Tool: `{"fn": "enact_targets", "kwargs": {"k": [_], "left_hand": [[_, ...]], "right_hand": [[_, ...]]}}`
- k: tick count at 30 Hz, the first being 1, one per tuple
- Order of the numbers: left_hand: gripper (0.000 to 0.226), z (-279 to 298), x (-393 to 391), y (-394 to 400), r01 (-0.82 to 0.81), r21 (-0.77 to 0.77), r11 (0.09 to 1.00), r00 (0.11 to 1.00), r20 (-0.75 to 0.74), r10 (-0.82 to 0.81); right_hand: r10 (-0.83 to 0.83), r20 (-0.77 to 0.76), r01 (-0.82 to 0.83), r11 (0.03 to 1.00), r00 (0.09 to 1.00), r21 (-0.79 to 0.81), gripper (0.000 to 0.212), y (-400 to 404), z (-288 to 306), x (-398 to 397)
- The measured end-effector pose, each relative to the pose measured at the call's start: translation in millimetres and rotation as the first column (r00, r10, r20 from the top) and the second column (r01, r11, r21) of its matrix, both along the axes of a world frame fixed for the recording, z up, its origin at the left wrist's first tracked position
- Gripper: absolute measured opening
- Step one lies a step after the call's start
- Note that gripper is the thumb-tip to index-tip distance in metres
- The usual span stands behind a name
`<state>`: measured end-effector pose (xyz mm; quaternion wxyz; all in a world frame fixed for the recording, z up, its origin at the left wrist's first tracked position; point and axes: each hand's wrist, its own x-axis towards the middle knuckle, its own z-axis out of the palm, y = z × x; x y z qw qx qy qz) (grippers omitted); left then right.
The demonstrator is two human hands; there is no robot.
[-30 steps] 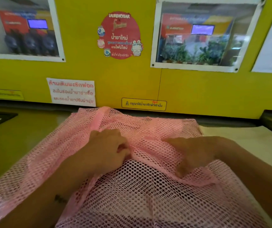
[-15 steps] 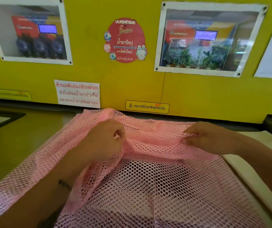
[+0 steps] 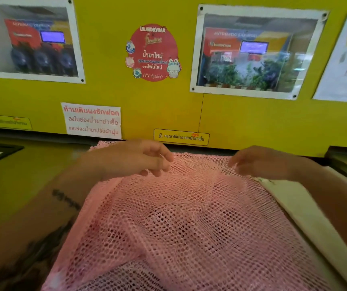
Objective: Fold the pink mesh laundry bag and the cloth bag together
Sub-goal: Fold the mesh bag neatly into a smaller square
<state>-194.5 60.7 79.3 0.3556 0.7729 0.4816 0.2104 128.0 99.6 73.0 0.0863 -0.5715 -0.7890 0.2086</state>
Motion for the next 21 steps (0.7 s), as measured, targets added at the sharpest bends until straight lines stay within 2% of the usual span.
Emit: {"fn": "enact_targets", "kwargs": {"k": [2, 4, 7, 10, 13, 15, 16, 17, 19, 21], "left_hand": [[0.017, -4.0, 16.0, 12.3, 0.003, 0.019, 1.000, 0.993, -0.119, -0.001], [0.017, -12.4, 32.8, 23.6, 0.006, 0.075, 0.997, 0.973, -0.230, 0.011], [0.028, -25.7, 55.8, 37.3, 0.002, 0.162, 0.987, 0.968, -0.248, 0.039], [0.056, -40.8, 69.9, 50.0, 0.010, 0.188, 0.982, 0.977, -0.211, 0.030], [0.067, -65.5, 72.5, 61.4, 0.008, 0.226, 0.974, 0.969, -0.244, 0.048], [0.051, -84.8, 69.8, 64.9, -0.033, 0.264, 0.964, 0.969, -0.227, 0.095], [0.042, -92.7, 68.8, 65.1, -0.054, 0.306, 0.951, 0.969, -0.213, 0.123], [0.035, -99.4, 67.7, 65.7, -0.069, 0.354, 0.933, 0.970, -0.195, 0.145], [0.022, -105.1, 65.9, 65.8, -0.085, 0.420, 0.903, 0.976, -0.148, 0.161], [0.011, -106.4, 64.5, 66.2, -0.088, 0.459, 0.884, 0.979, -0.124, 0.162]], "right_hand": [[-0.027, 0.197, 0.020, 0.999, 0.980, 0.040, 0.034, 16.8, -21.8, -11.5], [-0.045, 0.270, 0.025, 0.997, 0.962, 0.076, 0.035, 28.9, -37.3, -20.0], [-0.034, 0.174, 0.026, 0.998, 0.984, 0.050, 0.025, 28.9, -38.0, -31.3], [-0.007, 0.094, 0.006, 1.000, 0.996, 0.011, 0.021, 22.3, -30.2, -34.9], [0.002, 0.082, -0.009, 0.996, 0.997, 0.085, 0.014, 17.5, -25.7, -29.8], [-0.050, -0.038, 0.057, 0.980, 0.998, 0.193, 0.015, 13.9, -20.9, -26.0], [-0.056, -0.143, 0.082, 0.979, 0.988, 0.186, 0.018, 10.8, -16.8, -23.9], [-0.038, -0.254, 0.067, 0.992, 0.966, 0.106, 0.020, 9.1, -14.0, -20.1], [0.029, -0.458, -0.108, 0.983, 0.889, -0.146, 0.015, 3.8, -10.3, -13.5], [-0.045, -0.616, -0.206, 0.921, 0.786, -0.330, 0.009, 3.6, -7.3, -10.4]]}}
